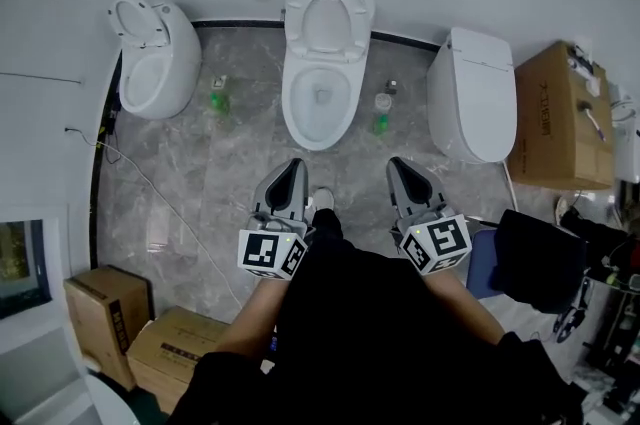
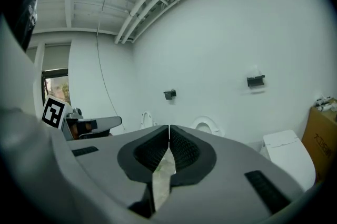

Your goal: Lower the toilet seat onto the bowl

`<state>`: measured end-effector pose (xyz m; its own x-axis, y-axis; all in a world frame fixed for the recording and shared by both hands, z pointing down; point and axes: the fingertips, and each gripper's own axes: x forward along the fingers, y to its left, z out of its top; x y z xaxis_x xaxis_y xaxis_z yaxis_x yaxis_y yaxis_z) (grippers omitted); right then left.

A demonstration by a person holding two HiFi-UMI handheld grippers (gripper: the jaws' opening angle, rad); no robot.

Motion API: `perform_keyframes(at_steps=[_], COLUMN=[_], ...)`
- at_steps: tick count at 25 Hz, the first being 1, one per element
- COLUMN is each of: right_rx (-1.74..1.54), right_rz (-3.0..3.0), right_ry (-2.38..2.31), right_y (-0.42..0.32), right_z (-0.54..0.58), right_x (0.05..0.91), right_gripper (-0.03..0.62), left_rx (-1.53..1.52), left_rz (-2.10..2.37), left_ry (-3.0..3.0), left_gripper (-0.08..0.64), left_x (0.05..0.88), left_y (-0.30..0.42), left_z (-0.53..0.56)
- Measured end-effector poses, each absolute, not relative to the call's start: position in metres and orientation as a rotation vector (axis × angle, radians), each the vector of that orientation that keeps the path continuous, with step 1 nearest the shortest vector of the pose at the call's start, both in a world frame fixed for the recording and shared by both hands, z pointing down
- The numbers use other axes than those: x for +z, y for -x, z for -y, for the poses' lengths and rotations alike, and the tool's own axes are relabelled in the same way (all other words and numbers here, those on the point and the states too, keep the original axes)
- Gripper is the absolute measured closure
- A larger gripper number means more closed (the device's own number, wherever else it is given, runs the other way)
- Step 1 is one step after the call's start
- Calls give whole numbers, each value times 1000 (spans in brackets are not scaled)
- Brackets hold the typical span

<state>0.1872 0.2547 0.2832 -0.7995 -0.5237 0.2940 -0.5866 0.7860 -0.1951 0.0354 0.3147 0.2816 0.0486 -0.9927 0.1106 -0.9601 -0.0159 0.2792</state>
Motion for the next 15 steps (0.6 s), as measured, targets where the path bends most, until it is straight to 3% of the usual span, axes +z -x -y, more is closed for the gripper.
perform_keyframes(at_steps=[9,15], right_rx=[451,467], right_rz=[2730,2706], right_ry=[-830,-831], right_y=[-97,-74], right_z=[-209,-190], right_x=[302,306], right_gripper=[560,559], left_rx=[-31,-27], left_rz=[2004,1972], left_ry=[-2140,-2128], left_gripper=[543,543], left_x=[289,300], left_y=[28,56], left_z=[-270,-246])
